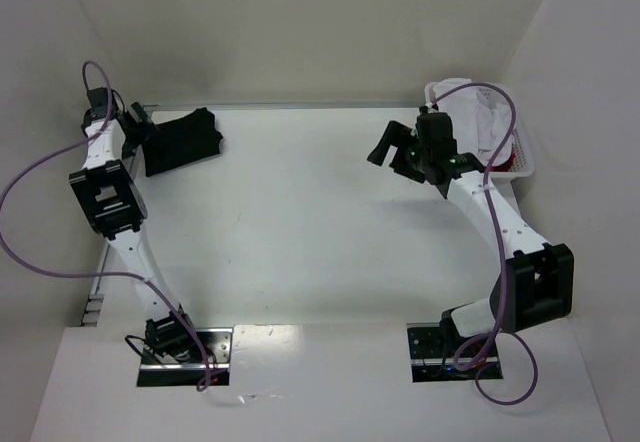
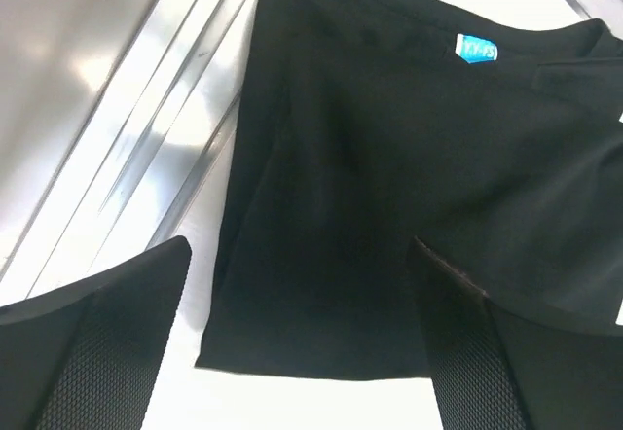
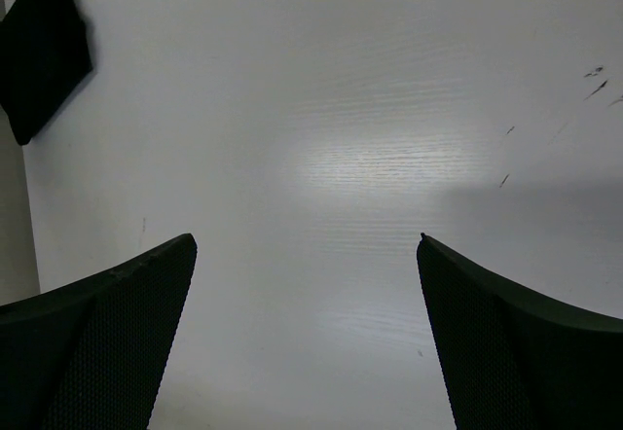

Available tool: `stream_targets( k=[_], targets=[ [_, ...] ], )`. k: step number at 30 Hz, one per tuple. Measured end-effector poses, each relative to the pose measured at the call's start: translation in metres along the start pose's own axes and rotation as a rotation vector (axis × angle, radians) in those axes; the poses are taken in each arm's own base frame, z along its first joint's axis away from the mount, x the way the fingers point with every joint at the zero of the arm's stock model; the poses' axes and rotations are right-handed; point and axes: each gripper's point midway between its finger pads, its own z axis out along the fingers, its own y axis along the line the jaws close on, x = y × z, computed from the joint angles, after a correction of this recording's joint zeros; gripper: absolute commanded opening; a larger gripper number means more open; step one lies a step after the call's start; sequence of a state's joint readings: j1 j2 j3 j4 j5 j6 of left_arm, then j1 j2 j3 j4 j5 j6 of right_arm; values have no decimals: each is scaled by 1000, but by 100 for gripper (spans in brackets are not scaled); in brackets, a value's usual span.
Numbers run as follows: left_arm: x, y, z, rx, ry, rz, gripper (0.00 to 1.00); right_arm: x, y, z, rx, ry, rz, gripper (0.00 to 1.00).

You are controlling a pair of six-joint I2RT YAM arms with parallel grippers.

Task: Fold and stack the t-shirts
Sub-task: Put the neatly folded tshirt into the corner of the board with the left arm

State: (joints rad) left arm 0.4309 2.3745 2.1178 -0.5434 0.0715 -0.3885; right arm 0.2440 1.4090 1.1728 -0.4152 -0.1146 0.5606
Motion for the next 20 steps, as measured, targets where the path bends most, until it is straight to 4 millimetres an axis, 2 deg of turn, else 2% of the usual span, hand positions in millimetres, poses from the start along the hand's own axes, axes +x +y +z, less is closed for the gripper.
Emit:
stream_targets(
  k=[4, 7, 11, 14, 17, 20],
  targets=[
    [-2, -2, -17, 20, -8, -6, 100, -4, 0, 0, 7, -15, 8, 100],
    [-14, -17, -45, 66, -43, 8, 100, -14, 0, -3, 26, -52, 6, 100],
    [-39, -56, -108, 168, -142, 58, 100, -33, -1, -14, 49, -118, -2, 100],
    [-41, -100, -165, 282, -202, 121, 100, -52, -2, -28, 55, -179, -1, 100],
    [-20, -148, -212, 391, -224, 210, 100, -64, 0, -43, 50, -231, -6, 100],
    [29, -191, -244, 484, -194, 308, 100, -73, 4, -61, 32, -279, -17, 100]
  ],
)
